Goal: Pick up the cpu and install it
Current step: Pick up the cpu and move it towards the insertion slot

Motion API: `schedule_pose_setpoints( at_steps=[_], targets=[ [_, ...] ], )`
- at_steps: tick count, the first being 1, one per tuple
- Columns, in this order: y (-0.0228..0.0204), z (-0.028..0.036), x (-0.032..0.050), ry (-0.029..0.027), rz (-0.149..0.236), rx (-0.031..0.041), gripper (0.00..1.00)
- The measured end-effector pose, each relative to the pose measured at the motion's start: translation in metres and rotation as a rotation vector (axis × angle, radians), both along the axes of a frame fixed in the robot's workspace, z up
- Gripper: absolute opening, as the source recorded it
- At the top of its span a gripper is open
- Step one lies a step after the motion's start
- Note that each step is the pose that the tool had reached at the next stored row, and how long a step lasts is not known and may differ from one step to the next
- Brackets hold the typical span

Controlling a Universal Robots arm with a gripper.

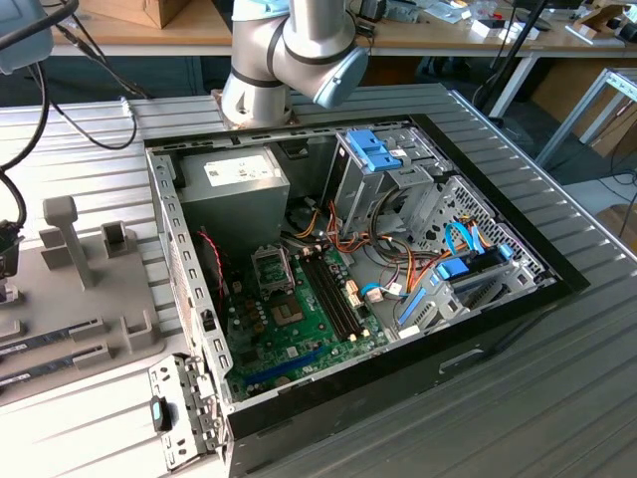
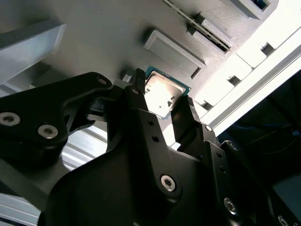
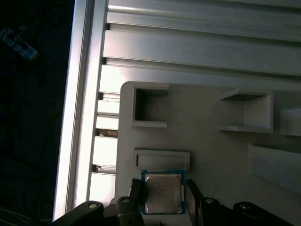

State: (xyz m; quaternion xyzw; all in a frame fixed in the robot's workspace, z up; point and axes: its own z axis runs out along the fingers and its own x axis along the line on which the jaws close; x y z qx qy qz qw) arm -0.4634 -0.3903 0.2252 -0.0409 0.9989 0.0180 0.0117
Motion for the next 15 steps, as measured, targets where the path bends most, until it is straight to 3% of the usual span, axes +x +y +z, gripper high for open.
schedule_pose_setpoints(
  at_steps=[15],
  targets=[
    [0.0, 0.0046, 0.0, 0.0, 0.0, 0.0014, 0.47]
  ],
)
